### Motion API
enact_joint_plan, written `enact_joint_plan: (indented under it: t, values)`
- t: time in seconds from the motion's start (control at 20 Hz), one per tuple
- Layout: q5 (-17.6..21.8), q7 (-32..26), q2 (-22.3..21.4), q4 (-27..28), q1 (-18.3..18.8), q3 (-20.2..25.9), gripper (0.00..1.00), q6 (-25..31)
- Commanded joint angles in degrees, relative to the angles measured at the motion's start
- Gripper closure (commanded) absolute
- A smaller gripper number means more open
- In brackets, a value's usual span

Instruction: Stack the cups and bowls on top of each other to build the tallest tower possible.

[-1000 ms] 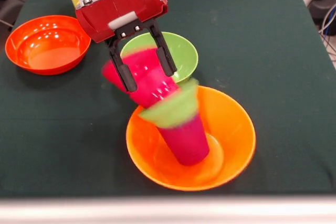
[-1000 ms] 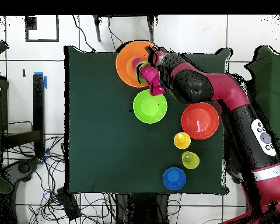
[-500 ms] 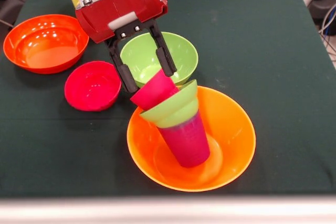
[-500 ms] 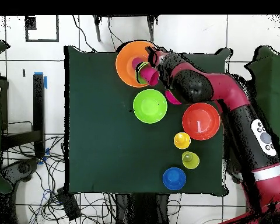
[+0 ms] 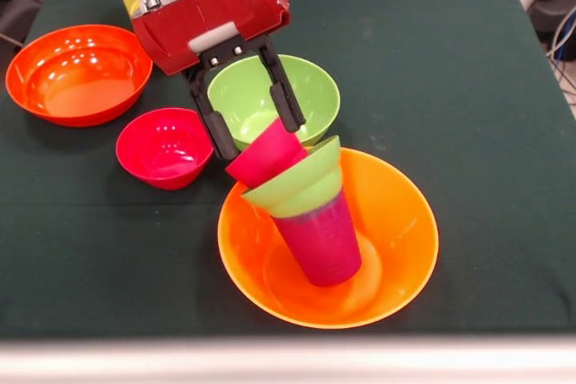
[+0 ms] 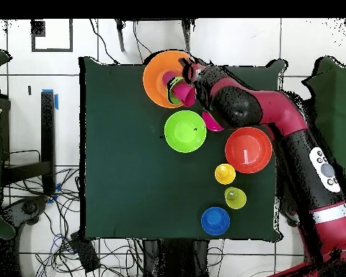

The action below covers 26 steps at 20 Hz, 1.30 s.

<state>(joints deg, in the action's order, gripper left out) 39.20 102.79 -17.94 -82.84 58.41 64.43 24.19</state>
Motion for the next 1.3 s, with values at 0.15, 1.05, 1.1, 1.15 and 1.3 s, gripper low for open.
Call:
enact_joint_plan:
  t: [0.15,1.05,1.1,1.15,1.3]
  values:
    - [7.33,-10.57,2.82,5.23,-7.42,-9.68,0.0,3.39]
    - [9.45,-6.58,4.22,10.7,-13.52,-15.63,1.0,-0.99]
    - [9.22,-7.65,4.73,10.99,-13.2,-15.1,1.0,-0.77]
    - [9.16,-8.53,5.15,11.26,-12.94,-14.65,1.0,-0.71]
    - [9.4,-10.28,5.88,11.62,-12.3,-13.77,1.0,-0.89]
